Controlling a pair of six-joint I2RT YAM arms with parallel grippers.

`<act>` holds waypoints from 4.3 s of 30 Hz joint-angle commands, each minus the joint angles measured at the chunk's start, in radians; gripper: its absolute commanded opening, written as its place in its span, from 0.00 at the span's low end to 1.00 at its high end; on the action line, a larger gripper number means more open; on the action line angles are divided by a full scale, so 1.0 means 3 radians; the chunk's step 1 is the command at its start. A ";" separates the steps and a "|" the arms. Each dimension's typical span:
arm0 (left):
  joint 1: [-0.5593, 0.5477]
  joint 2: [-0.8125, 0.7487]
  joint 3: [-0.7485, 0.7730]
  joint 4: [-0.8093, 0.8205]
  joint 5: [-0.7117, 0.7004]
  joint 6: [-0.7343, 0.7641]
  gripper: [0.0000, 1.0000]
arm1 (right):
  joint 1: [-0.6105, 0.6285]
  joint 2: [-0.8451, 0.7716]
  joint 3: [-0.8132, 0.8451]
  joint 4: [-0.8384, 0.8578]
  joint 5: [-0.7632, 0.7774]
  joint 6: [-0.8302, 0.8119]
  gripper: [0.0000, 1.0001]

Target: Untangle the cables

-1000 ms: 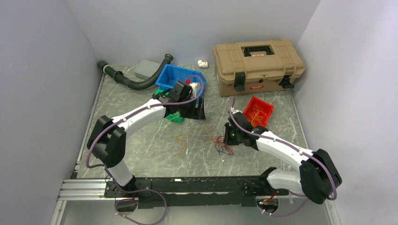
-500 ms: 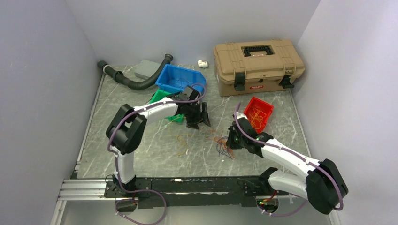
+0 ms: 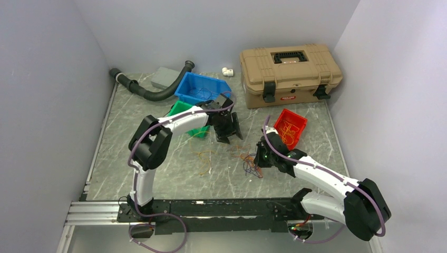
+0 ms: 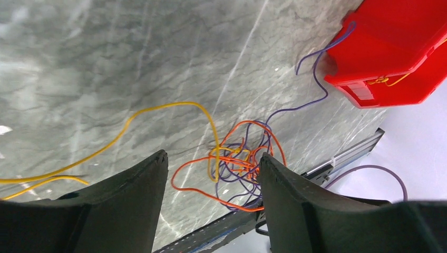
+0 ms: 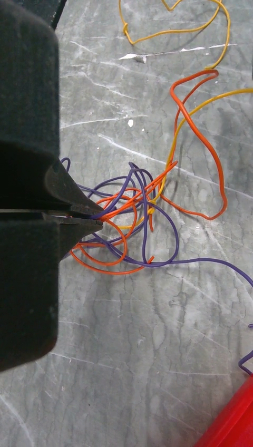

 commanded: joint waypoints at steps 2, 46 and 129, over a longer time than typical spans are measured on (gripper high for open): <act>-0.0171 0.0090 0.0127 0.0022 -0.0089 -0.0181 0.62 | 0.0008 -0.0061 0.0041 0.0116 0.0056 -0.0007 0.00; 0.0489 -0.2792 -0.1600 -0.0584 -0.1560 0.0472 0.00 | -0.0108 -0.0716 0.0055 -0.0364 0.0604 0.0681 0.00; -0.0772 0.0683 0.1803 0.1037 0.1440 0.1081 0.00 | 0.0722 -0.1737 0.1774 -0.2875 0.3383 0.1776 0.78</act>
